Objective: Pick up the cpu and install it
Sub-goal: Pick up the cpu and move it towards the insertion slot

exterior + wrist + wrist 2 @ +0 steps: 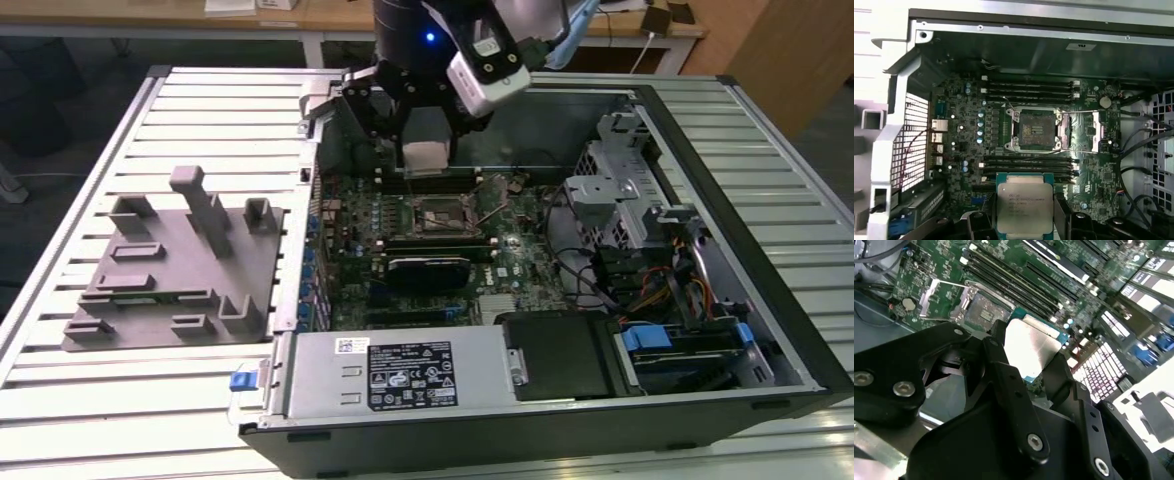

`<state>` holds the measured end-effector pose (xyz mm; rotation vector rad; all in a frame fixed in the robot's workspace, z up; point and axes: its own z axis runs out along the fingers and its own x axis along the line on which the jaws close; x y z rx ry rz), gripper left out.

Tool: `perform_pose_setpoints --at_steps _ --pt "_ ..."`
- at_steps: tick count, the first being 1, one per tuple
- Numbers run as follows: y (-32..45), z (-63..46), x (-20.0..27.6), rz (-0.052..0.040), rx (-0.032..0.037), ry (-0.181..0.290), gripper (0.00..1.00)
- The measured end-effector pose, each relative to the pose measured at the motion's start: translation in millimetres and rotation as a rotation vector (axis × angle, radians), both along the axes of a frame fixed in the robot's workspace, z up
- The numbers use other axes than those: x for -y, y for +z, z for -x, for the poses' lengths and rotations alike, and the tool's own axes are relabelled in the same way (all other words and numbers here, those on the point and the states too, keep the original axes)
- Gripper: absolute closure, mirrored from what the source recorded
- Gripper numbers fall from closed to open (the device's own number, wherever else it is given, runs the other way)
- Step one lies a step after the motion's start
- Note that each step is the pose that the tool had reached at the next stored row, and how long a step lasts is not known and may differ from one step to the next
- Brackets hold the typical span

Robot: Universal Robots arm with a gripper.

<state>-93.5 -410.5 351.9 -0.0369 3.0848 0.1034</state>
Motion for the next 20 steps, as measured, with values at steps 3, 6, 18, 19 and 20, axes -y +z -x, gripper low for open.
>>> perform_pose_setpoints --at_steps 3,6,18,19,20 --pt "-5.3 -5.5 0.0 0.0001 -0.0024 0.0 0.46" --pt "-10.7 -9.3 0.0 0.0001 -0.0061 0.0 0.46" --pt "-31.8 -26.4 -2.1 0.0001 -0.0339 -0.001 0.46" --pt "-33.3 -27.2 -2.9 0.0002 -0.0357 -0.001 0.46" --pt "-34.9 -27.8 -3.8 0.0 -0.0375 -0.001 0.46"
